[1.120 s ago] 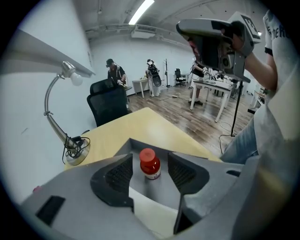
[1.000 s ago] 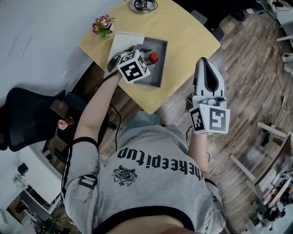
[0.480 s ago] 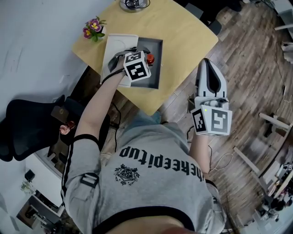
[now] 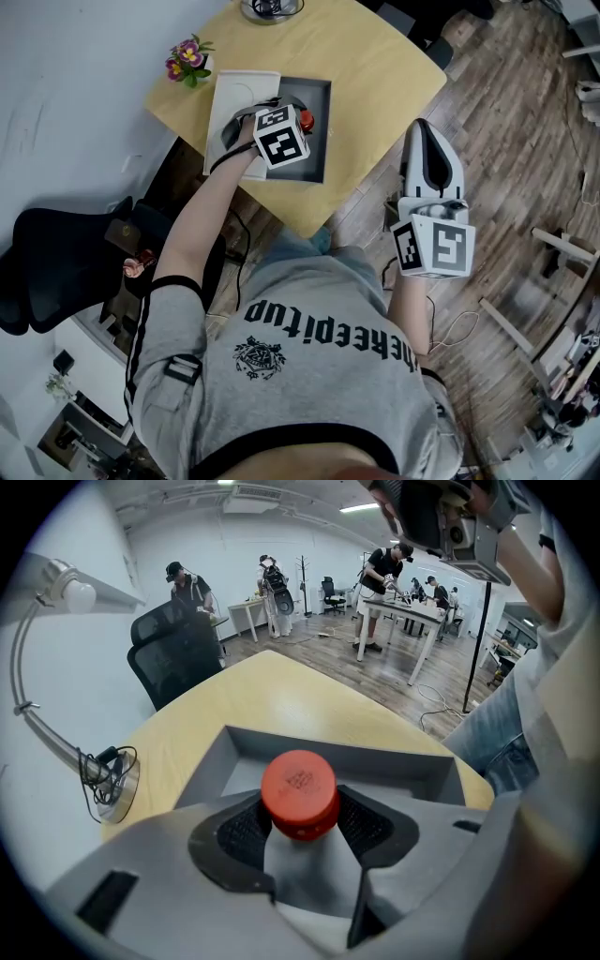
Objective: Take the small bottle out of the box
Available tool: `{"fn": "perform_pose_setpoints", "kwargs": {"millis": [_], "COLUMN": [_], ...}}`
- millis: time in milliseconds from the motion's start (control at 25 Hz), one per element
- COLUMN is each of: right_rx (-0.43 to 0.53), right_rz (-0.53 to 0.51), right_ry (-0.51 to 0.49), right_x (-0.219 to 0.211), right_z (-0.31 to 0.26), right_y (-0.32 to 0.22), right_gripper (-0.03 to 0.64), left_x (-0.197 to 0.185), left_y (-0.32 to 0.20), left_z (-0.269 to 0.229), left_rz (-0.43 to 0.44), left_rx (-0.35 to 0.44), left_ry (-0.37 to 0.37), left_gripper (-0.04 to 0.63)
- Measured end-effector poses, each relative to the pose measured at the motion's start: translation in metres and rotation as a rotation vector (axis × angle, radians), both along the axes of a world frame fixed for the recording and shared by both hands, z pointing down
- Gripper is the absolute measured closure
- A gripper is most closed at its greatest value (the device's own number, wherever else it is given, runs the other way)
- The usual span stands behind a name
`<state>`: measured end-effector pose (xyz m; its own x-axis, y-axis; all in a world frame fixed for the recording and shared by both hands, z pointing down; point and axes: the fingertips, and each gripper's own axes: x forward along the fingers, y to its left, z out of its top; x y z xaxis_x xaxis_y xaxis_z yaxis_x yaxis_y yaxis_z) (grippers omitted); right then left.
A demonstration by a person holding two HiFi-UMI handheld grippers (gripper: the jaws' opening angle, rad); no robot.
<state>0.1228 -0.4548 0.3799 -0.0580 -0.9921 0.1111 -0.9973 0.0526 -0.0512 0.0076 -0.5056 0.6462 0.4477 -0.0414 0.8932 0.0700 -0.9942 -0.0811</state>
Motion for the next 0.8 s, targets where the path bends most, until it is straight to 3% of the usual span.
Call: {"fn": "perform_pose_setpoints", "kwargs": {"millis": [360,800], "right_rx": [0.014,0.022], "right_rz": [-0.021,-0.104], "right_ry": [-0.012,-0.005], "right_x": [-0.007,-0.027], "right_z": [-0.001,-0.010], "right_y": [0.006,0.021], "right_gripper": [0.615,0.615], "left_x": [-0.005,-0.017], "left_y": [0.004,0.016], "left_z": [-0.016,-0.074], "left_rz": [-0.152,-0.340], "left_rx": [-0.023,0.048], "left_ry": [0.086,0.254], "left_gripper": [0.373,0.373]}}
